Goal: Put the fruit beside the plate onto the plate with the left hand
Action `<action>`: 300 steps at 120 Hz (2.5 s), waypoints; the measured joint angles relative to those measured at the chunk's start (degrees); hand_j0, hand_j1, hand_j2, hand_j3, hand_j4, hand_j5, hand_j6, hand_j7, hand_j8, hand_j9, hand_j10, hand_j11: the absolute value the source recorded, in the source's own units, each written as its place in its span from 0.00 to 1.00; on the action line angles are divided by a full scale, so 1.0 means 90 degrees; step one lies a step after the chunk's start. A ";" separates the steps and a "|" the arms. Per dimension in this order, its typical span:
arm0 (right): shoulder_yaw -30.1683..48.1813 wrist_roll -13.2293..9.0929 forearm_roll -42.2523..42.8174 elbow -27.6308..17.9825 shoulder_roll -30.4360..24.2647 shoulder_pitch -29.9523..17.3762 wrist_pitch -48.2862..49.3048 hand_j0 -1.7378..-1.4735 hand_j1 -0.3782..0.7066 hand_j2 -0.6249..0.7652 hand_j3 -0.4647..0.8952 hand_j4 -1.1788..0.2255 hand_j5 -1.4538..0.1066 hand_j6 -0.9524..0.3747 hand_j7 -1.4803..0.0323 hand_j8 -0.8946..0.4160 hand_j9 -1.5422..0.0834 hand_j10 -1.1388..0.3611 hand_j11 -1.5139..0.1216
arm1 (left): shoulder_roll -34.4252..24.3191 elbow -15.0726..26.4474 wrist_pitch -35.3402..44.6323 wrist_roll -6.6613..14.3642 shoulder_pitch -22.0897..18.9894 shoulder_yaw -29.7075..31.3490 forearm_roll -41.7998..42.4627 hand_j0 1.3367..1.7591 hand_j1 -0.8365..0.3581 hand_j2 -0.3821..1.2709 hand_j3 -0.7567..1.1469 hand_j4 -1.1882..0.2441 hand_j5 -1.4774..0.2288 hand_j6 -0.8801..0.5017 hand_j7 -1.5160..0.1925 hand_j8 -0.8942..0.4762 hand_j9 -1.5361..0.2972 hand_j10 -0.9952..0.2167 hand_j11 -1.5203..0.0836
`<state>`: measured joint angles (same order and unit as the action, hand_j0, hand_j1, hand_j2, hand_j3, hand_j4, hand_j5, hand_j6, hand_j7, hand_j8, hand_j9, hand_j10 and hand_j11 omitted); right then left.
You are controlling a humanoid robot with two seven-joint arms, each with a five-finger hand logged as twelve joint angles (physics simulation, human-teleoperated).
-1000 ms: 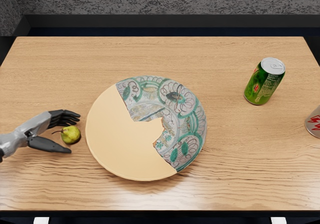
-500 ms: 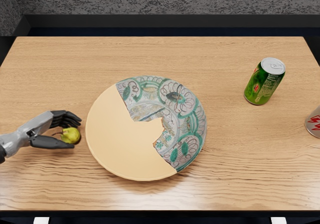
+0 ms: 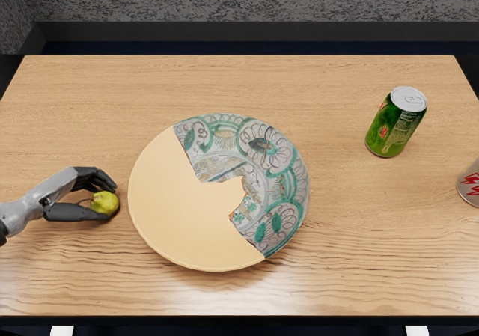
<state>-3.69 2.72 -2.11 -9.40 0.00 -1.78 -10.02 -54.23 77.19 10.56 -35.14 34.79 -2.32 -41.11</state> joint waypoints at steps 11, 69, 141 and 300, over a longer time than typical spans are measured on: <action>0.0000 0.0000 0.0001 0.0000 0.0000 0.0000 0.0000 0.30 0.05 0.45 0.34 0.82 0.91 0.70 0.96 0.66 0.93 0.74 0.91 | 0.0000 -0.0003 0.0010 0.0001 0.0000 0.0003 -0.0036 0.75 0.44 0.36 0.40 0.41 0.39 0.26 0.40 0.36 0.38 0.34 0.42; 0.0000 0.0001 0.0003 0.0000 0.0000 0.0000 0.0000 0.30 0.05 0.45 0.34 0.82 0.91 0.70 0.96 0.66 0.93 0.74 0.91 | -0.0068 0.0015 -0.0070 0.0017 0.0019 -0.0020 -0.0045 0.74 0.38 0.49 0.40 0.36 0.28 0.30 0.32 0.39 0.31 0.36 0.34; 0.0000 0.0000 0.0003 0.0000 0.0000 0.0002 0.0000 0.30 0.05 0.45 0.34 0.82 0.91 0.70 0.96 0.66 0.93 0.74 0.91 | -0.0726 0.0002 -0.2178 0.0019 0.0096 -0.1061 0.0582 0.76 0.39 0.59 0.40 0.33 0.30 0.20 0.33 0.28 0.32 0.25 0.36; 0.0000 0.0000 0.0002 0.0000 0.0000 0.0001 0.0000 0.30 0.05 0.45 0.34 0.82 0.91 0.70 0.96 0.66 0.93 0.74 0.91 | -0.0824 0.0387 -0.5056 0.0016 0.1587 -0.1047 0.1853 0.76 0.94 0.24 0.40 0.79 0.82 0.60 0.84 0.61 0.80 0.77 0.90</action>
<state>-3.69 2.72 -2.10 -9.40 0.00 -1.76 -10.02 -61.64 80.67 -34.95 -35.00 49.08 -11.74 -24.43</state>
